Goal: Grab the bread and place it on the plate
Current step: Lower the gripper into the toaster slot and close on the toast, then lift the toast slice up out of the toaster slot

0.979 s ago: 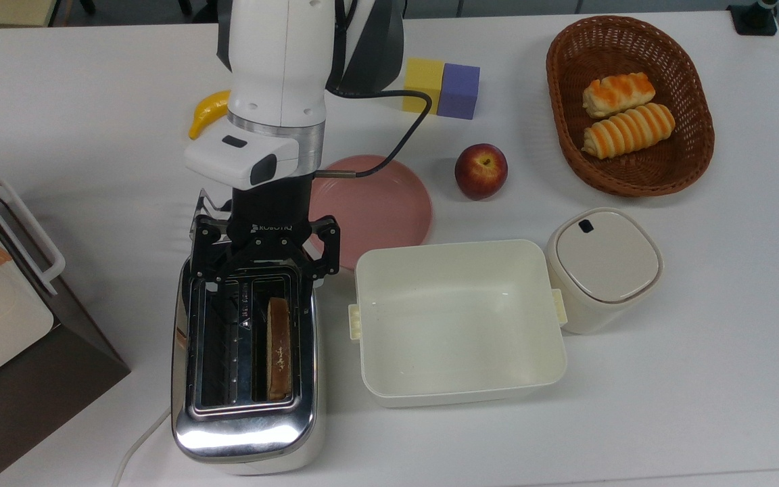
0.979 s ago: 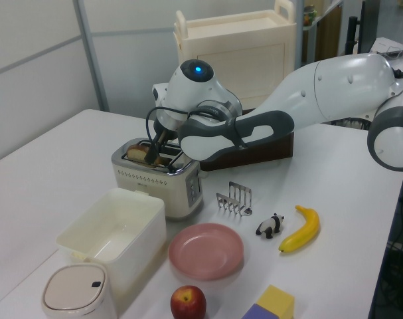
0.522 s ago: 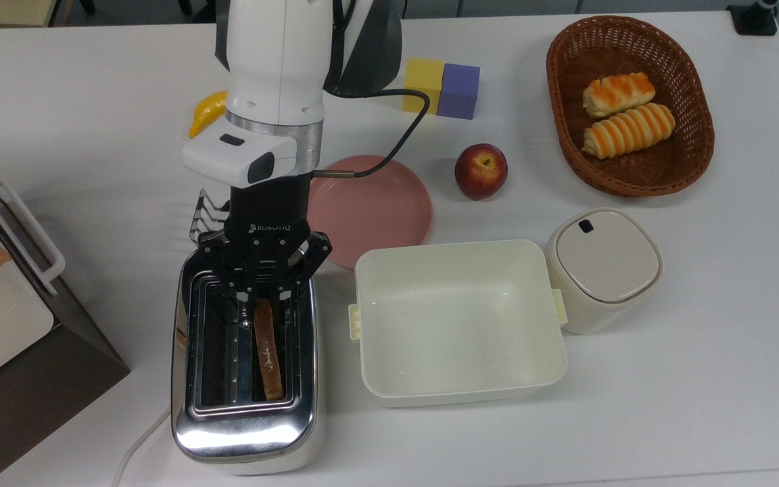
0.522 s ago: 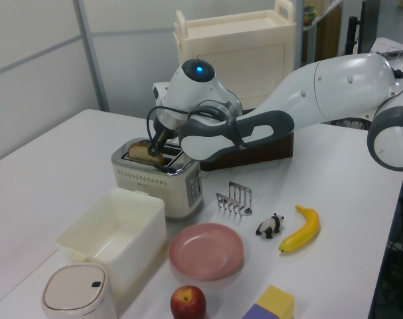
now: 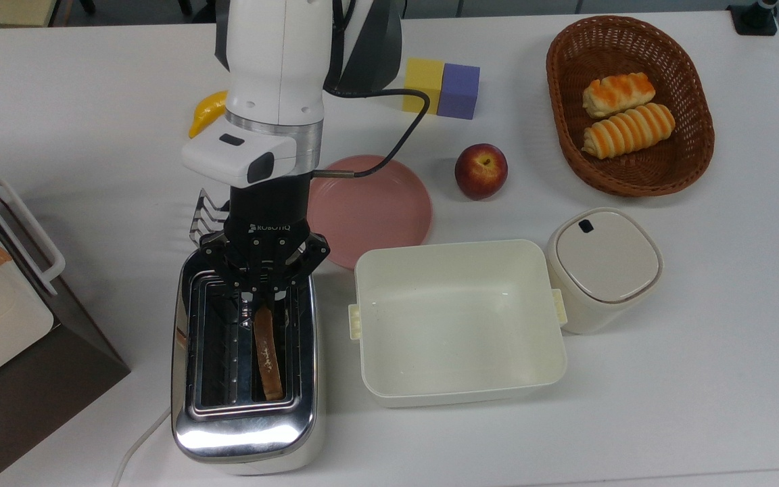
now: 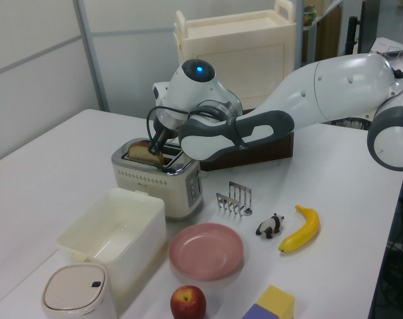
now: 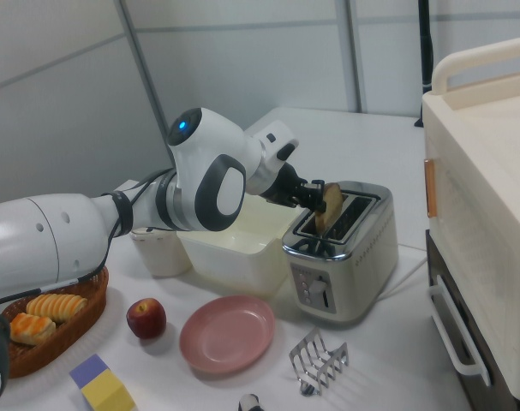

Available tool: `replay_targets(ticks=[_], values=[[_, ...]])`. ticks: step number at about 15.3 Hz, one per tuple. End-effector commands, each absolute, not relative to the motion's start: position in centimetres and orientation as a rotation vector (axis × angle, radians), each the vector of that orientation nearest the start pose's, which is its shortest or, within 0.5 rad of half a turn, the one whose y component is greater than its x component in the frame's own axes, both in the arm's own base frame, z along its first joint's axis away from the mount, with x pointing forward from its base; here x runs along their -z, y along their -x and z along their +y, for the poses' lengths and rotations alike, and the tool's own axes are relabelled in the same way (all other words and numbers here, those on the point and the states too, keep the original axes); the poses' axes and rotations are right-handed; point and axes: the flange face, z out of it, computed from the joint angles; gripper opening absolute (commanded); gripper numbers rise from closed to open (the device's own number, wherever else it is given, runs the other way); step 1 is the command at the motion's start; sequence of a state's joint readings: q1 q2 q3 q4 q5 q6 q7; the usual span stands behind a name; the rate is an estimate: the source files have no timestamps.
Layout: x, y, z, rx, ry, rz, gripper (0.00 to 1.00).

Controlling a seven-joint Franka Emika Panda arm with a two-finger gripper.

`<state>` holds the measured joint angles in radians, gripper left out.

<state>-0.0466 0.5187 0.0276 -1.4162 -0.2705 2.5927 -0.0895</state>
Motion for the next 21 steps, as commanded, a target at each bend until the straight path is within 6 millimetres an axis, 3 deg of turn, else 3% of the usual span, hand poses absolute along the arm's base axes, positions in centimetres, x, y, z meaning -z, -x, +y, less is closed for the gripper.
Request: replay_targets(ticks=[1,9,11,13,17,19,21], values=[[-50.1,-74.6,-1.3,1.148,3.144,-0.346,0.00],[-58.6,-71.8,-0.9,1.324,3.079,-0.261,0.00],[-61.9,-70.4,-0.2,1.385,3.045,-0.245,0.00],[-63.8,-69.3,0.1,1.401,3.006,-0.198,0.00],[-66.8,-67.2,0.1,1.323,3.005,-0.137,0.00],[-68.0,-65.5,-0.1,1.204,3.040,-0.104,0.00],[-68.0,-64.1,0.6,1.031,3.106,-0.136,0.00]])
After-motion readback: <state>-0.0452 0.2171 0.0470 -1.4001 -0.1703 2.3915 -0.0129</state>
